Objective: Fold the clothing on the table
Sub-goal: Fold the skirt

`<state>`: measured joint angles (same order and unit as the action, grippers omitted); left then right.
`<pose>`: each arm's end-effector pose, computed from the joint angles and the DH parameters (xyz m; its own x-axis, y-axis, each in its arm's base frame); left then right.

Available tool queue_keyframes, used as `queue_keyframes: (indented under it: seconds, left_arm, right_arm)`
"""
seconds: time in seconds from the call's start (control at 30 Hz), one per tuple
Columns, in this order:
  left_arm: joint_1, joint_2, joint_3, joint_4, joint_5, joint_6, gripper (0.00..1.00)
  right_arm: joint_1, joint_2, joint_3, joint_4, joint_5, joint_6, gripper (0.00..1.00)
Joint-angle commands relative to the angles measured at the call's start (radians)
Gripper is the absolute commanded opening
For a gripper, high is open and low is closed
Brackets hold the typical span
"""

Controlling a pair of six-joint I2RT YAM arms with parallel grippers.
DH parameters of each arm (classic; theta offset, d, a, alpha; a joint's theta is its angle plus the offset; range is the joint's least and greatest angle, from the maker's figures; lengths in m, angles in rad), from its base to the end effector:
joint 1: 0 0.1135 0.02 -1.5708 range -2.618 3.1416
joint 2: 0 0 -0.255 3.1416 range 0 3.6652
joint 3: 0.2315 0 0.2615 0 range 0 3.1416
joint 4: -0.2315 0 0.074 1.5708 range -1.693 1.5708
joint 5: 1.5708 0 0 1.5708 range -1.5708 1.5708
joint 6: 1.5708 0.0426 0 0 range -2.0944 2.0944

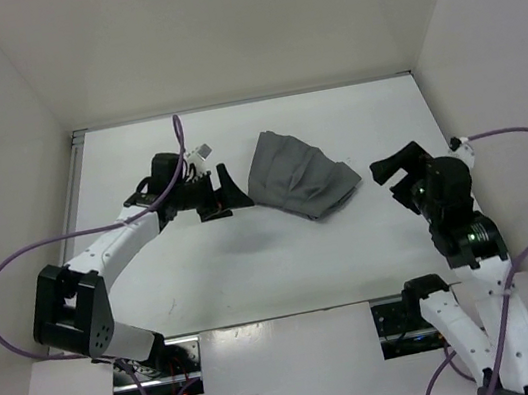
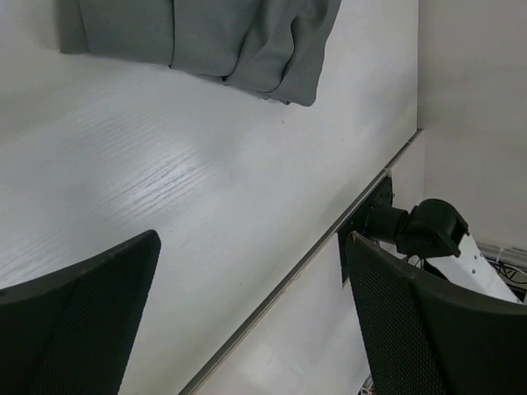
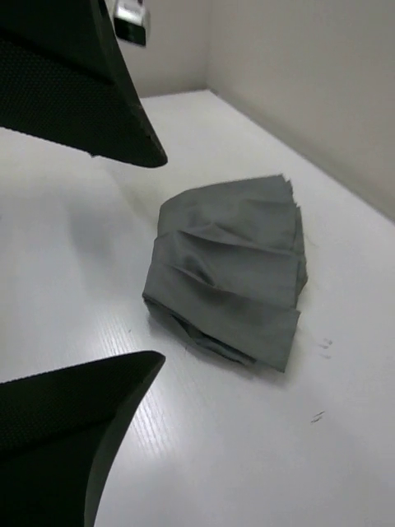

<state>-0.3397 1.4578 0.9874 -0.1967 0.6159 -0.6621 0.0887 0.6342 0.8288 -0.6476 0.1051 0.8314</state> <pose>0.3037 -0.1334 0.2377 -0.8904 -0.2176 -0.3999 0.1934 0.6145 -0.7649 0.1571 0.0095 0.3218 -0.2894 0.7120 -0.6398 0.3261 0.7018 0.6334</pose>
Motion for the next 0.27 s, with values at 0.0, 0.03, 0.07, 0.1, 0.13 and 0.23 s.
queue_keyframes:
  seconds: [0.0,0.03,0.07,0.1,0.13,0.23]
  left_arm:
    - [-0.015,0.001,0.025,0.016,0.027,-0.002,1.0]
    - [-0.015,0.013,0.025,0.016,0.036,-0.002,1.0]
    - [-0.015,0.013,0.036,0.005,0.036,-0.002,0.99]
    - [-0.015,0.022,0.036,0.005,0.036,-0.002,0.97]
    - [-0.015,0.022,0.036,0.005,0.036,-0.002,0.97]
    - [-0.015,0.0,0.045,0.005,0.022,0.007,0.97]
  right_arm:
    - [-0.007,-0.097,-0.029,0.003,0.05,0.05,0.98]
    - [-0.007,-0.109,-0.03,0.014,0.05,0.051,1.0]
    - [-0.007,-0.123,-0.04,0.014,0.05,0.051,1.0]
    - [-0.007,-0.123,-0.04,0.025,0.05,0.051,1.0]
    - [-0.007,-0.132,-0.049,0.035,0.05,0.051,1.0]
    - [-0.007,-0.133,-0.059,0.063,0.004,0.02,1.0]
